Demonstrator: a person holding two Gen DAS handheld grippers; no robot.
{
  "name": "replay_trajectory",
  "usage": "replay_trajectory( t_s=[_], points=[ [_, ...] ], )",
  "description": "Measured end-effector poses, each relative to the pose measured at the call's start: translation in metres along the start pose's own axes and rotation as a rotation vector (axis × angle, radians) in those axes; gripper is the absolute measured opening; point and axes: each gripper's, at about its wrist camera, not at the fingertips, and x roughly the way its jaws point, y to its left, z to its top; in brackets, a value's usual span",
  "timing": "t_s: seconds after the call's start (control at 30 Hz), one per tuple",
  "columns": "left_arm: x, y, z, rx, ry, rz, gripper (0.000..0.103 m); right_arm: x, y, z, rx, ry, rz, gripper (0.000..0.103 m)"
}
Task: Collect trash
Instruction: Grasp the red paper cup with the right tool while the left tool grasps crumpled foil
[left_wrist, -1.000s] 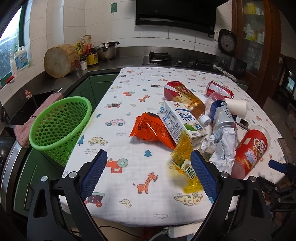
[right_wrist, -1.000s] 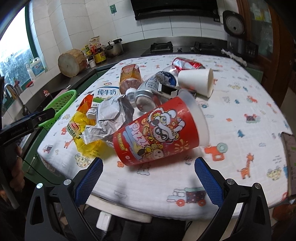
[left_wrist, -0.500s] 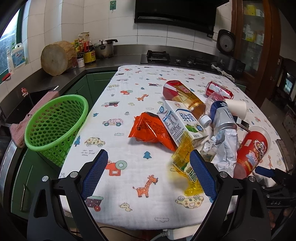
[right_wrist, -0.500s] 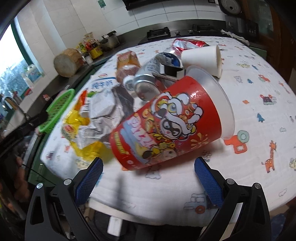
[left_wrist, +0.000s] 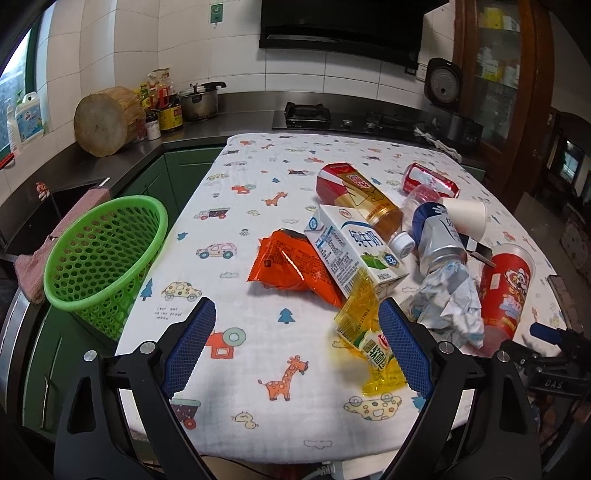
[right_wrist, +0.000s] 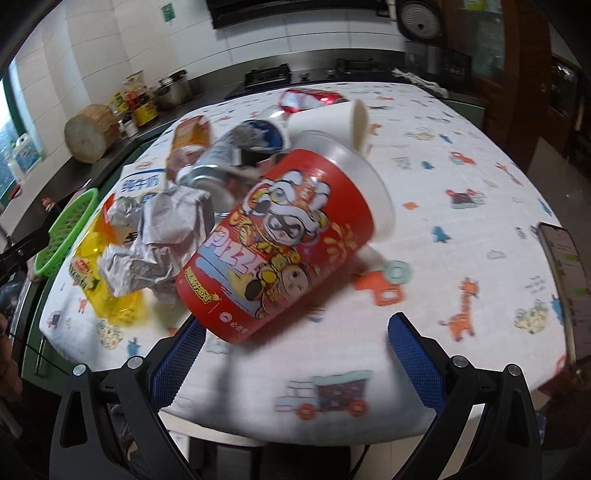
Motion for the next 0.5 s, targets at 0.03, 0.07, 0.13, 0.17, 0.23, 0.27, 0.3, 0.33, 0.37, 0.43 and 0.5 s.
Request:
replay_trajectory(
  t_s=[0.03,0.07,0.13,0.17,0.23,0.27,0.3,0.33,0.37,0.43,0.5],
  points=[
    [0.0,-0.002,0.001,0.006,0.0,-0.004,0.089,-0.001,-0.004,0.0,0.009,0.0,-0.017,0.096],
    [0.001,-0.003,0.002,0.01,-0.001,-0.005,0.089,-0.003,-0.008,-0.001,0.019,0.002,-0.022,0.096],
    [0.0,-0.004,0.003,0.015,-0.005,-0.01,0.089,-0.006,-0.01,0.0,0.041,0.012,0.019,0.096],
    [0.0,-0.004,0.004,0.014,-0.006,-0.013,0.089,-0.008,-0.01,0.001,0.052,0.014,0.04,0.096],
    [0.001,-0.004,0.006,0.013,-0.007,-0.023,0.089,-0.012,-0.011,0.007,0.08,0.015,0.077,0.096],
    [0.001,-0.005,0.006,0.016,-0.009,-0.027,0.089,-0.013,-0.012,0.01,0.101,0.014,0.104,0.096],
    [0.002,-0.006,0.007,0.022,-0.01,-0.032,0.089,-0.012,-0.013,0.014,0.132,0.028,0.131,0.096],
    [0.002,-0.008,0.007,0.034,-0.013,-0.04,0.089,-0.01,-0.014,0.019,0.159,0.045,0.154,0.096],
    [0.003,-0.009,0.008,0.041,-0.014,-0.046,0.089,-0.008,-0.016,0.024,0.197,0.058,0.175,0.096],
    [0.004,-0.01,0.009,0.049,-0.018,-0.063,0.089,-0.004,-0.019,0.031,0.258,0.077,0.182,0.096],
    [0.008,-0.01,0.011,0.052,-0.014,-0.075,0.089,0.002,-0.024,0.037,0.319,0.095,0.191,0.096]
  ],
)
